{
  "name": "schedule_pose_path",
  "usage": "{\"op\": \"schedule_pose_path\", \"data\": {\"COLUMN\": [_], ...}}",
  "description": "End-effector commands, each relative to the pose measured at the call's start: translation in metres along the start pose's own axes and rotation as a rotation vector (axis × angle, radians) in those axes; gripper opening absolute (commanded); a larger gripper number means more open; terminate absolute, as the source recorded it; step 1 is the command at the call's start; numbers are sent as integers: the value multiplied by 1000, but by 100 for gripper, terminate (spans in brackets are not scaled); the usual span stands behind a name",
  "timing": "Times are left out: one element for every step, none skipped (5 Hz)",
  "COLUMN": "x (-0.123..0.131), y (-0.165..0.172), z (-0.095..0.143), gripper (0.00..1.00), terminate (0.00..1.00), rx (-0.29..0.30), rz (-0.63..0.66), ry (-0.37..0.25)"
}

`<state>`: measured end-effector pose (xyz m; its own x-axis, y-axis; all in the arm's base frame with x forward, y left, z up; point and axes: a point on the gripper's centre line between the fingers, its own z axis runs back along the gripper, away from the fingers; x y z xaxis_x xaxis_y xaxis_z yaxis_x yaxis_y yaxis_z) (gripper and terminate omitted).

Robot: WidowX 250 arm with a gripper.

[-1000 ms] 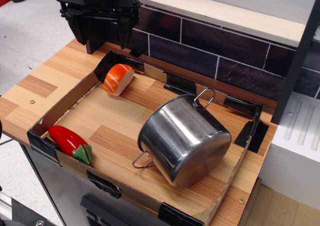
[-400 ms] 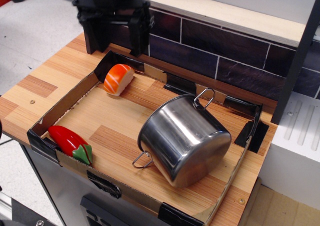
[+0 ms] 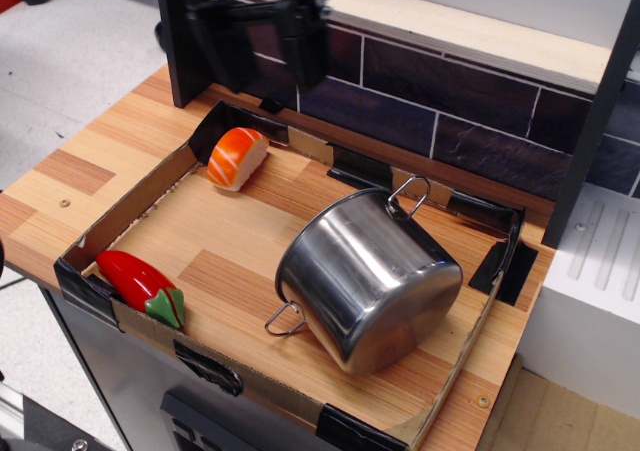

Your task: Upright metal pot

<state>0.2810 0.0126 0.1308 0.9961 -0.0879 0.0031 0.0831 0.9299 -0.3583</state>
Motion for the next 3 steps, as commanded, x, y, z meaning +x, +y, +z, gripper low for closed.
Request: {"op": "schedule_pose_path", "data": {"x": [-9,-14,-15], "y": [-25,-31,-35], "z": [-20,-43,-57], "gripper": [100,100,100], "terminate": [0,0,0], "rx": [-44,11,25], "rz": [-101,-139,-141], "ry": [6,-26,-33]}}
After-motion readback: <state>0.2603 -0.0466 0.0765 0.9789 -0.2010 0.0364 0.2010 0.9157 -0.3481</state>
